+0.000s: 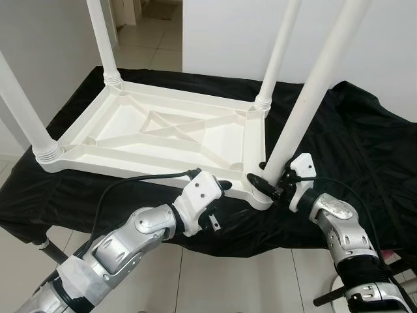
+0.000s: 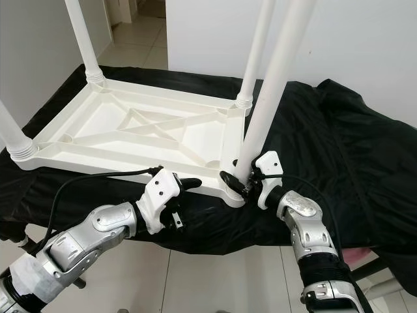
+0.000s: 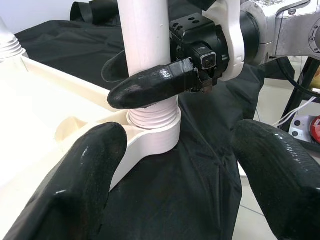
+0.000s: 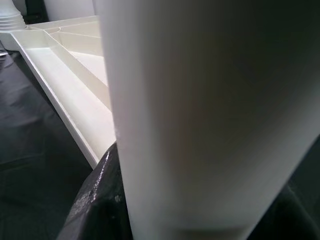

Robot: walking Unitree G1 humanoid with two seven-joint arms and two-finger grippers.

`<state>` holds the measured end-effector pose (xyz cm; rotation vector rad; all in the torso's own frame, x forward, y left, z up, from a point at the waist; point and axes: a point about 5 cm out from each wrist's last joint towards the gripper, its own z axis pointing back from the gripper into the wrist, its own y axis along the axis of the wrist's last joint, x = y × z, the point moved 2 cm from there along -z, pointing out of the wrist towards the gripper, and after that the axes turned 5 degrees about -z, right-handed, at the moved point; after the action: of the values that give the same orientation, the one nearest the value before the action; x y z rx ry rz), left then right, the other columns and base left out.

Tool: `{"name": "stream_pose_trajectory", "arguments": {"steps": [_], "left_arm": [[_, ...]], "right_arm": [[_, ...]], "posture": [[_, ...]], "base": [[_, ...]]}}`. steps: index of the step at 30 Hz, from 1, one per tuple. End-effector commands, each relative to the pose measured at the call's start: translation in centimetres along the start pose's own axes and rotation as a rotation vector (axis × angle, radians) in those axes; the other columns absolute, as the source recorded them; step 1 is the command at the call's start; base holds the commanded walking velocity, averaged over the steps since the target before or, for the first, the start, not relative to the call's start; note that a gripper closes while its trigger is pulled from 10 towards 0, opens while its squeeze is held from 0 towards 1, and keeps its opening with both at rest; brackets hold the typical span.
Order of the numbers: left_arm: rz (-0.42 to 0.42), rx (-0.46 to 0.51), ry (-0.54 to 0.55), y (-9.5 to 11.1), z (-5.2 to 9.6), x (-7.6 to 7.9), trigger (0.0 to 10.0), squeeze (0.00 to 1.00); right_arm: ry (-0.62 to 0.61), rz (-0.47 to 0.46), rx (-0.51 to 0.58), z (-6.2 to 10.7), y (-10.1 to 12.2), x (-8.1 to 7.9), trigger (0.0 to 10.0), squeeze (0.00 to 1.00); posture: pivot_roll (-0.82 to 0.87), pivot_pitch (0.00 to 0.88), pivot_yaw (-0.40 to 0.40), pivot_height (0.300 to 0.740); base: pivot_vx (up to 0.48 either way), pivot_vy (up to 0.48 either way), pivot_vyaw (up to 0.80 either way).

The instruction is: Building children table

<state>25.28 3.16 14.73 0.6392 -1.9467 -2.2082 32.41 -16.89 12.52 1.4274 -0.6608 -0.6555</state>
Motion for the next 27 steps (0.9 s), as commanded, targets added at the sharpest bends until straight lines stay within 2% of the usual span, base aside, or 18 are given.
{"name": "stream_pose_trajectory", "arguments": {"steps": [1, 3, 4, 6, 7, 11, 18, 21, 24, 26, 27], "left_arm": [[-0.008, 0.011, -0.213, 0.2, 0.2, 1.4, 10.0, 0.00], [-0.001, 0.016, -0.210, 0.3, 0.1, 1.3, 10.0, 0.00], [0.010, 0.024, -0.208, 0.4, 0.1, 1.3, 10.0, 0.00], [0.018, 0.030, -0.207, 0.5, 0.1, 1.3, 10.0, 0.00], [0.018, 0.032, -0.206, 0.5, 0.0, 1.3, 10.0, 0.00], [0.018, 0.032, -0.200, 0.4, -0.1, 1.3, 10.0, 0.00], [0.044, 0.045, -0.194, 0.6, 0.0, 1.3, 10.0, 0.00], [0.049, 0.040, -0.194, 0.5, 0.1, 1.3, 10.0, 0.00], [0.055, 0.039, -0.197, 0.4, 0.2, 1.3, 10.0, 0.00], [0.055, 0.039, -0.197, 0.4, 0.2, 1.3, 10.0, 0.00], [0.057, 0.038, -0.196, 0.4, 0.2, 1.2, 10.0, 0.00]], "right_arm": [[-0.011, 0.000, -0.011, 0.3, -0.2, 0.5, 0.0, 0.00], [-0.009, -0.012, -0.009, 0.3, -0.4, 0.3, 0.0, 0.00], [-0.013, -0.016, -0.006, 0.3, -0.5, 0.2, 6.2, 0.00], [-0.016, -0.017, -0.004, 0.3, -0.5, 0.1, 6.2, 0.00], [-0.026, -0.028, 0.006, 0.2, -0.6, 0.1, 10.0, 0.00], [-0.050, -0.035, 0.043, 0.3, -0.5, -0.3, 10.0, 0.00], [-0.180, -0.034, 0.115, 0.3, 0.2, -1.6, 10.0, 0.00], [-0.322, -0.020, 0.116, 0.3, 0.1, -1.8, 10.0, 0.00], [-0.394, -0.031, 0.113, 0.4, 0.0, -2.0, 10.0, 0.00], [-0.394, -0.031, 0.113, 0.4, 0.0, -2.0, 10.0, 0.00], [-0.473, -0.064, 0.105, 0.4, -0.4, -2.1, 10.0, 0.00]], "posture": [[-0.02, 0.000, -0.064, 0.740], [-0.02, 0.000, -0.067, 0.740], [-0.02, 0.000, -0.067, 0.740], [-0.02, 0.000, -0.067, 0.740], [-0.03, 0.000, -0.069, 0.740], [-0.03, 0.000, -0.075, 0.740], [-0.04, 0.000, -0.073, 0.740], [-0.04, 0.000, -0.068, 0.740], [-0.04, 0.000, -0.068, 0.740], [-0.04, 0.000, -0.068, 0.740], [-0.05, 0.000, -0.067, 0.740]], "base": [[0.000, 0.000, 0.00], [0.000, 0.000, 0.00], [0.000, 0.000, 0.00], [0.000, 0.000, 0.00], [0.000, 0.000, 0.00], [0.000, 0.000, 0.00], [0.000, 0.000, 0.00], [0.000, 0.000, 0.00], [0.000, 0.000, 0.00], [0.000, 0.000, 0.00], [0.000, 0.000, 0.00]]}}
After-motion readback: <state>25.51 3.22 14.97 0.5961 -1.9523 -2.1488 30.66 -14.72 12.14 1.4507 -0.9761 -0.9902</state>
